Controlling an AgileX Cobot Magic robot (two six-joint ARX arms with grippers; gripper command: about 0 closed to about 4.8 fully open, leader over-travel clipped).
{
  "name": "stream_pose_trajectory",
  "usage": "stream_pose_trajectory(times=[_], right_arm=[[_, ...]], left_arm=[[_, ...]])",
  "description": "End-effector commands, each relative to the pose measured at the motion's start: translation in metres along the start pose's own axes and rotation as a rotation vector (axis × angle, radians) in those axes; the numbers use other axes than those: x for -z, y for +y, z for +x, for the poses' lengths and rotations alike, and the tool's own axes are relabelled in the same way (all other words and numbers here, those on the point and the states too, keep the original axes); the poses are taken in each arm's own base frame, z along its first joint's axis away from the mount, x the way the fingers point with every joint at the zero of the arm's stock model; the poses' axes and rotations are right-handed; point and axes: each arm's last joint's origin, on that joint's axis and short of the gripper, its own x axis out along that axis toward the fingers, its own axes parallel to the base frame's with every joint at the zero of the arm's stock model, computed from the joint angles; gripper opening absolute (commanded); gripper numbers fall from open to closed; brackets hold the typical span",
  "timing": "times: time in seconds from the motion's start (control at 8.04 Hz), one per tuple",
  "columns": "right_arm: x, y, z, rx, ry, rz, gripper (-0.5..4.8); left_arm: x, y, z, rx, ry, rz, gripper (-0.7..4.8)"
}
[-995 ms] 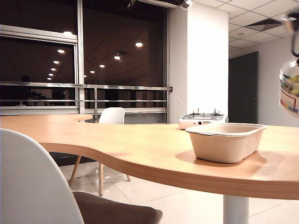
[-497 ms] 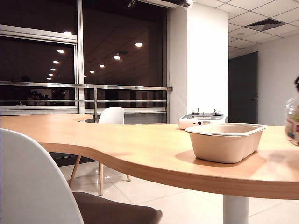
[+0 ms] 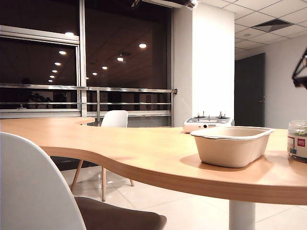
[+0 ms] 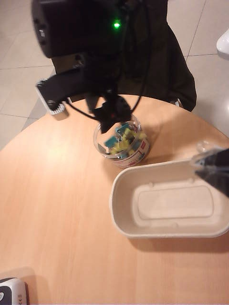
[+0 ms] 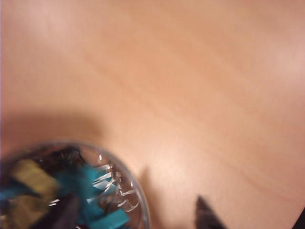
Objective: Pick up the box filled with clips, pour some clips from it into the rectangular paper box, and then put the clip box back on the table.
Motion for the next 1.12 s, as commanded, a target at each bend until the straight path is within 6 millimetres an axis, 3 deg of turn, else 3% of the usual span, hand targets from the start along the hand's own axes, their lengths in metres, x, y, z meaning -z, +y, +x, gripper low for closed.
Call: stream_pose_trajectory(times=[0.12,0.25,0.37,0.5,0.99,1.12], right_arm=[[-0.01,-0.002,-0.014,0.009,0.065,0.093,2.79],[-0.002,-0.013,0.01,-0.033,0.181,0.146,2.69],[0.001,-0.018,0.023,-0.041,0.227,0.177,2.24],[0.003,-0.019,0.028,-0.038,0.243,0.178,1.66],[0.005,-0.017,0.041,-0.046,0.269,0.178,1.08],[0.005,-0.017,0.042,-0.047,0.265,0.178,0.2]], left_arm=[[-0.002,-0.002,-0.003,0.007,-0.015,0.007,-0.06],[-0.002,-0.002,-0.003,0.008,-0.015,0.007,-0.06],[-0.002,-0.002,-0.003,0.008,-0.015,0.007,-0.06],[-0.002,-0.002,-0.003,0.008,-0.015,0.007,-0.06],[-0.003,-0.002,-0.003,0.008,-0.021,0.01,-0.06],[-0.003,-0.002,-0.003,0.009,-0.023,0.011,-0.06]])
